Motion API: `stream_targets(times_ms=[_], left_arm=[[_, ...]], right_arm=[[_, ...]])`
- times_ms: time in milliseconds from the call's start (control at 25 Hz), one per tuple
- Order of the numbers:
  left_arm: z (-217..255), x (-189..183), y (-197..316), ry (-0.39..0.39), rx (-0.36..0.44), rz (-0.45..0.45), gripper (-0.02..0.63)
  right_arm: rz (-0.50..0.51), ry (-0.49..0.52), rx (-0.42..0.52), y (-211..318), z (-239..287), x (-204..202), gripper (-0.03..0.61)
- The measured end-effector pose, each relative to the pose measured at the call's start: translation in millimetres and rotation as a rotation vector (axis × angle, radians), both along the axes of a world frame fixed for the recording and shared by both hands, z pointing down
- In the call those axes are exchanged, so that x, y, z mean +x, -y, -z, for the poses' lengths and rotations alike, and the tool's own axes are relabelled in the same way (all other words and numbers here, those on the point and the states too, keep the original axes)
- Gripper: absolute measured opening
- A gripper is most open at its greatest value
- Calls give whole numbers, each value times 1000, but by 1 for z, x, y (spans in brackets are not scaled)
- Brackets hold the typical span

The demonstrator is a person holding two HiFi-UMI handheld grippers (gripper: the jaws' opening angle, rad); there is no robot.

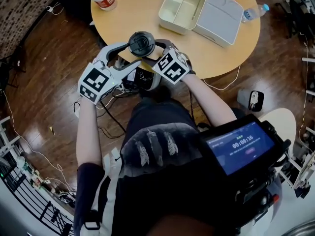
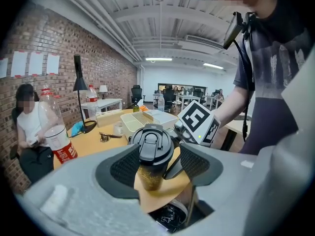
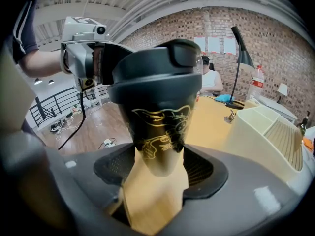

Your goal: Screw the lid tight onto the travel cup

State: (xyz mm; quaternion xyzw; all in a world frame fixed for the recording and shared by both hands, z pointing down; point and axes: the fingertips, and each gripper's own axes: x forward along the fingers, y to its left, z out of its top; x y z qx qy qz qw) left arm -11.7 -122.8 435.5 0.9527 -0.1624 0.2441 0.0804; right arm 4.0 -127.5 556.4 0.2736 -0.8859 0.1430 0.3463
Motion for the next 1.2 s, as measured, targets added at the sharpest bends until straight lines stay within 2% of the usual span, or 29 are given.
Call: stream_targets(times_ms=[240,400,560,720,880,960,1040,1080,1120,1160,1200], left_arm=[[11,-5,2,-5,20,88,267],[33,-25,-3,-36,103,212,267],[76,-41,-20,-96,183,355,266],[107,-45,-41,-61,266,403,265],[111,-52,-59,-20,286,423,262],[110,-57,-65,-25,302,436,262],[109,-61,-72,-36,317,445,224],[111,-63,-77,-41,321,445,152],[113,-64,-83,-50,323,438,43],[117,-65,-89,-63,325,421,3],[121,-65,-96,-74,331,400,2]], right_arm=[[-5,28,-7,-3,8,5,308],[-10,64,-8,-19,16,19,308],[-29,133,-32,-38,28,38,307],[-21,159,-4,-47,45,52,285],[-3,180,19,-53,62,47,244],[5,197,53,-53,73,40,173],[-12,197,96,-52,84,35,91],[-29,192,117,-52,89,33,17],[-39,188,133,-53,93,30,6],[-39,189,144,-56,98,26,6],[-34,193,152,-60,103,21,6]])
